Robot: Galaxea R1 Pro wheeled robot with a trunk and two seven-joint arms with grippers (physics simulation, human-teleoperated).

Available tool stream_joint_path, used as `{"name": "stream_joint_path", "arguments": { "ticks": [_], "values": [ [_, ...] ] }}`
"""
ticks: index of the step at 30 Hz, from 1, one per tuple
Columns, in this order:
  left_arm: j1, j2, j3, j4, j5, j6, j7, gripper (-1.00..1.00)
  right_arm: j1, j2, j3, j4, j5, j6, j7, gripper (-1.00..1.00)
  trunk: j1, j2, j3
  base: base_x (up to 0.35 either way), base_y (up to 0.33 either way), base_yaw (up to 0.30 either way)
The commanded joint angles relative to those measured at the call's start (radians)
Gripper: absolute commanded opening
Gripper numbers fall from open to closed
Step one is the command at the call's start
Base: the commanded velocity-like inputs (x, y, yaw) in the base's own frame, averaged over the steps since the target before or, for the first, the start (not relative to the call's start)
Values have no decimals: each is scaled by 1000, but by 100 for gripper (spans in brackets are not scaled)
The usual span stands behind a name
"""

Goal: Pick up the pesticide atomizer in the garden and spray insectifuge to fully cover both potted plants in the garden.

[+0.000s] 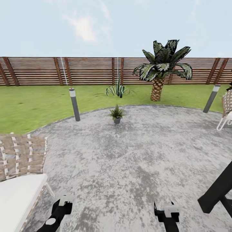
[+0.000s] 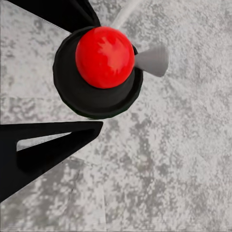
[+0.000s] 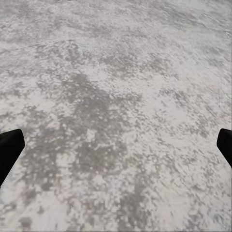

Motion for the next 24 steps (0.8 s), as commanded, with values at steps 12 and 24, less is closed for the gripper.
{"name": "stream_joint_path", "arguments": {
  "ticks": [12,24],
  "values": [
    [-1,0,7,1,-10,-5,1,-100,-1,-1,-5,1,11,-2,-6,100,0,0,-1,338,0,0],
    [-1,0,7,1,-10,-5,1,-100,-1,-3,-5,1,11,-2,-6,100,0,0,-1,338,0,0]
  ]
}}
